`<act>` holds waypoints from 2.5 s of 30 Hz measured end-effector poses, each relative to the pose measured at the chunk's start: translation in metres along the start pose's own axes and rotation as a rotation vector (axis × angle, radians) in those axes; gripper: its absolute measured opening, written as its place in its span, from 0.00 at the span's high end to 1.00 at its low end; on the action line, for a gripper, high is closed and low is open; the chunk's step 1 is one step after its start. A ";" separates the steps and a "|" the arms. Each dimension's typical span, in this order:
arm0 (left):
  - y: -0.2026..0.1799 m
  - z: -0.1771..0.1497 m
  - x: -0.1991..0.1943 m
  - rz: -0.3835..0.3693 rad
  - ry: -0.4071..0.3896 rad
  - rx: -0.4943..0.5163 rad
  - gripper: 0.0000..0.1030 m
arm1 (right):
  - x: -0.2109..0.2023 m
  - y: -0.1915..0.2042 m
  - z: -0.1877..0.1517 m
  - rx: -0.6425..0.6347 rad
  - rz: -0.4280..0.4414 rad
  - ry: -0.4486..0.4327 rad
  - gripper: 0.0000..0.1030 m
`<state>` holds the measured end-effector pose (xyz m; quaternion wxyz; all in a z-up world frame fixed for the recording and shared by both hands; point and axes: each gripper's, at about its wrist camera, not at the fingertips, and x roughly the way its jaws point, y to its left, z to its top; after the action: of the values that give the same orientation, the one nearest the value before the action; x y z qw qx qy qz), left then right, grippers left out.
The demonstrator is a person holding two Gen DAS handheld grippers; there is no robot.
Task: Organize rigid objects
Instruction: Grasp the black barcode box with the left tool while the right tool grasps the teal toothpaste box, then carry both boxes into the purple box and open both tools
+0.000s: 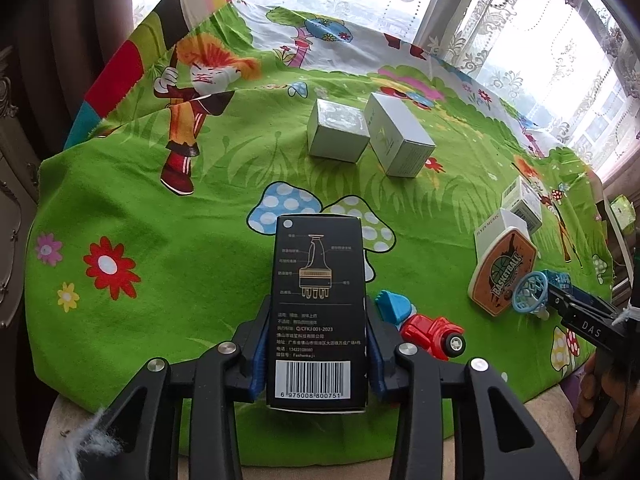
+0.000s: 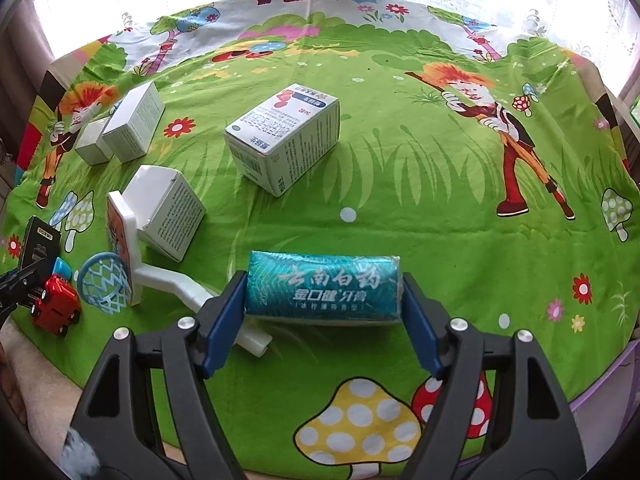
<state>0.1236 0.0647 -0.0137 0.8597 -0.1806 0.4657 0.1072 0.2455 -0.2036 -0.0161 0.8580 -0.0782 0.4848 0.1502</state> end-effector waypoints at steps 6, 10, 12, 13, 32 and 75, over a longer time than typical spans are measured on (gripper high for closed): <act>-0.004 -0.001 -0.016 0.014 -0.057 0.009 0.61 | -0.011 -0.001 -0.002 0.002 -0.003 -0.034 0.26; -0.015 -0.004 -0.025 -0.001 -0.074 0.029 0.61 | -0.022 -0.005 -0.008 0.016 0.004 -0.047 0.26; -0.022 -0.007 -0.031 -0.006 -0.085 0.048 0.61 | -0.028 -0.008 -0.012 0.025 0.008 -0.053 0.26; -0.026 -0.009 -0.034 -0.010 -0.092 0.057 0.61 | -0.031 -0.009 -0.015 0.027 0.008 -0.055 0.26; -0.123 -0.046 -0.067 -0.152 -0.104 0.252 0.61 | -0.091 -0.046 -0.066 0.088 0.018 -0.098 0.26; -0.325 -0.156 -0.084 -0.534 0.102 0.727 0.61 | -0.173 -0.227 -0.168 0.393 -0.238 -0.121 0.26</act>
<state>0.0741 -0.2967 0.0468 0.8407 0.0139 0.4521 -0.2978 0.1015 -0.4960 0.0421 0.8959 0.0426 0.4399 -0.0447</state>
